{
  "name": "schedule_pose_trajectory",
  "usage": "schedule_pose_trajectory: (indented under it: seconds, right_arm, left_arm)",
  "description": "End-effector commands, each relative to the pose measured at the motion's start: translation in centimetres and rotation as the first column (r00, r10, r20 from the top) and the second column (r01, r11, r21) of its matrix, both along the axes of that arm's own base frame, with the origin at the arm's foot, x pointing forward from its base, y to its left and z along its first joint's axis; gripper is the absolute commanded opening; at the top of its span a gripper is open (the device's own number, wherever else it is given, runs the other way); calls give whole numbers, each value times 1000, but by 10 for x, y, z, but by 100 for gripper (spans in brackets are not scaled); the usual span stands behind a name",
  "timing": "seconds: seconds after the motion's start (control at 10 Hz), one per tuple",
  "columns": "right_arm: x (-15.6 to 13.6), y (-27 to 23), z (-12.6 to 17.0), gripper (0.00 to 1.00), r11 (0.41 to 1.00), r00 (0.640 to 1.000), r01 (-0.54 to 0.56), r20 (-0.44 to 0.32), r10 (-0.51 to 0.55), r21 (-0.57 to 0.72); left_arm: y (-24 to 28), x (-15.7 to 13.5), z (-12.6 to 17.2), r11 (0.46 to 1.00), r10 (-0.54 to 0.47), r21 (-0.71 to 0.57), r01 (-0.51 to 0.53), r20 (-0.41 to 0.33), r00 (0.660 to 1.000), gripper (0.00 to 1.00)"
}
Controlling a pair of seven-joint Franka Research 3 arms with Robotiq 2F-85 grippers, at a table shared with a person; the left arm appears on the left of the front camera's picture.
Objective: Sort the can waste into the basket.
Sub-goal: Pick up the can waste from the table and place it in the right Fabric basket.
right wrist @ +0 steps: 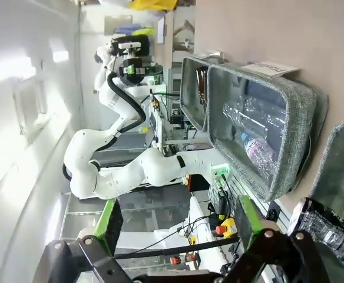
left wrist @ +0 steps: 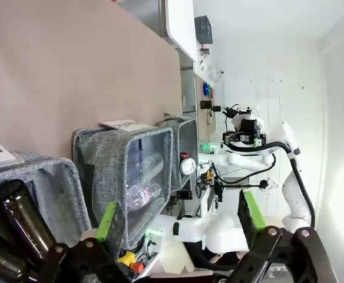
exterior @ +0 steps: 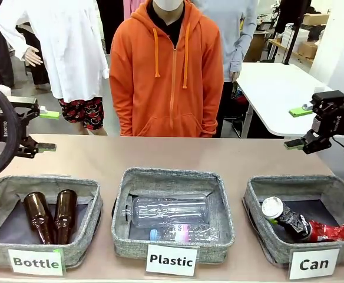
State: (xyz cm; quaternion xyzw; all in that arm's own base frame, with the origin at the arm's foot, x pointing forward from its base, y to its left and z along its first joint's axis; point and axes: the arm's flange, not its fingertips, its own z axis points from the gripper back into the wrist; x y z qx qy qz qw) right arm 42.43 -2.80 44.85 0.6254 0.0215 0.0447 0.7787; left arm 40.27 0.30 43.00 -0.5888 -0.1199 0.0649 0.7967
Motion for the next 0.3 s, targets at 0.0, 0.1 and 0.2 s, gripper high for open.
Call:
schedule_pose_trajectory:
  seconds: [0.0, 0.1, 0.2]
  right_arm:
    - [-2, -1, 1, 100, 1000, 1000, 1, 3, -1, 16]
    - [-2, -1, 1, 100, 1000, 1000, 1, 3, -1, 16]
    - [-2, -1, 1, 100, 1000, 1000, 1, 3, -1, 16]
  left_arm:
    - [7, 1, 1, 1000, -6, -8, 6, -6, 1000, 100]
    - [7, 1, 1, 1000, -6, -8, 6, -6, 1000, 100]
    - [7, 1, 1, 1000, -6, -8, 6, -6, 1000, 100]
